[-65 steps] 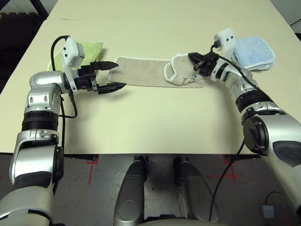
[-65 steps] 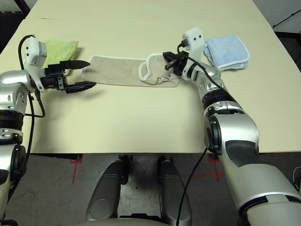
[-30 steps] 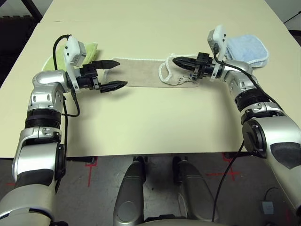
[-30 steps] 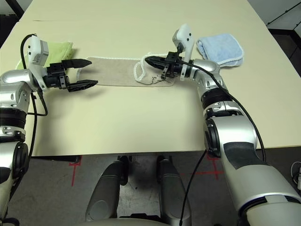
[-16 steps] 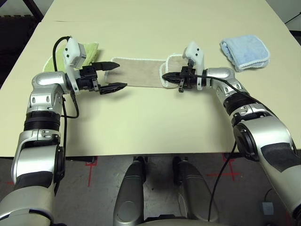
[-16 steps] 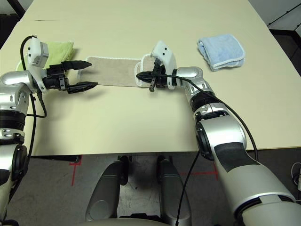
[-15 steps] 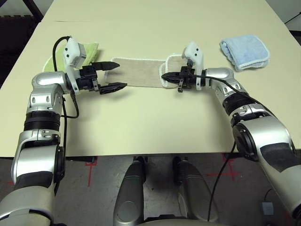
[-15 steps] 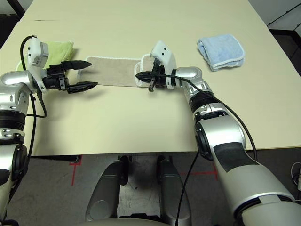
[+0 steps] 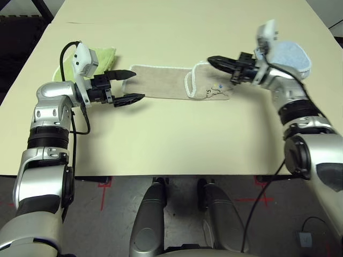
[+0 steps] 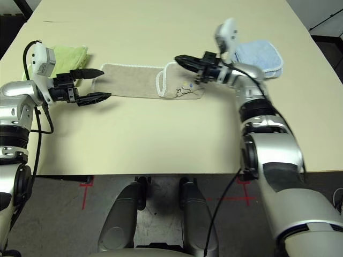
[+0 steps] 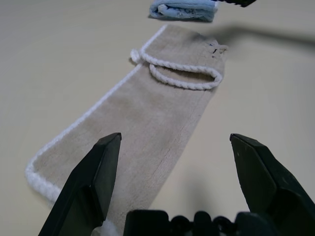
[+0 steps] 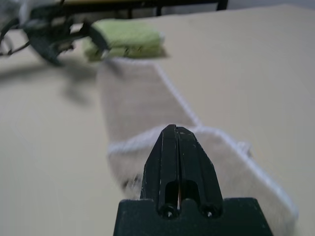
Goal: Fold the towel and set it aside.
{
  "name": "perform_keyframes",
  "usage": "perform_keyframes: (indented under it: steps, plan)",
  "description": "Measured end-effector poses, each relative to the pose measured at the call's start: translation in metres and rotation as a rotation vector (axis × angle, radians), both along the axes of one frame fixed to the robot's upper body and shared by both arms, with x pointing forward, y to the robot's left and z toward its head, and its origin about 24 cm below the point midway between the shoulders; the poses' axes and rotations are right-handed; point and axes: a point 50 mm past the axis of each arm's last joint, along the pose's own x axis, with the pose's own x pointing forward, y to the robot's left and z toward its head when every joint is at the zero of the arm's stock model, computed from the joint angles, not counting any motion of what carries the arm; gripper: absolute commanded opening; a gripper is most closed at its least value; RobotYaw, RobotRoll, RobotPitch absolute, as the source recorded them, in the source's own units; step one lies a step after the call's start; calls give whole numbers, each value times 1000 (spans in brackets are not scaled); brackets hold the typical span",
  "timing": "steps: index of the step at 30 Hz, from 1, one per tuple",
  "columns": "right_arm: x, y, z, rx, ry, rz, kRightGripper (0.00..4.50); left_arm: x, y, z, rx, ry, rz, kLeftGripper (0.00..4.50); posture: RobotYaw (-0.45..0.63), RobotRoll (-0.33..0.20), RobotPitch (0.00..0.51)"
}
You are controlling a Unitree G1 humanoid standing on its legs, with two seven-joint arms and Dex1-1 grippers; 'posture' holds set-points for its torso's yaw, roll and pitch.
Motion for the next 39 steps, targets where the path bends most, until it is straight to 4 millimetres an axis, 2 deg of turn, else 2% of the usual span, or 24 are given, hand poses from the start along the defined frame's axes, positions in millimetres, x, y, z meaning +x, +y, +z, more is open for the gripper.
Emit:
perform_keyframes:
  steps: [2,7,14,18,21,23,28,31,35,39]
  plan:
    - [-8,-16,-9,-56,28,-1,25,0,1,-1,-2,6,4,4500,26,0,250]
    - [-17,-33,-19,-156,59,-4,25,0,1,-1,0,2,3,4500,39,0,254]
    - [-18,-34,-17,-165,51,1,25,-3,0,-2,5,5,-4,4500,49,0,254]
    - [-19,-35,-20,-157,60,6,25,-4,6,-4,9,19,21,4500,49,0,253]
    - [-20,-32,-16,-154,43,26,717,-5,10,-1,-10,11,48,4500,51,0,251]
    - [-21,-30,-13,-152,30,38,1355,-5,14,1,-19,7,73,4500,53,0,251]
    - [-24,-28,-12,-158,28,62,3236,-8,33,12,-104,23,185,4500,57,0,251]
    - [-26,-27,-13,-156,29,73,4363,-14,49,23,-183,98,244,4500,57,0,250]
    - [-27,-26,-11,-164,18,86,4474,-25,69,29,-329,393,366,4500,60,0,250]
    - [-28,-25,-12,-169,19,90,4474,-26,71,25,-419,571,460,4500,58,0,251]
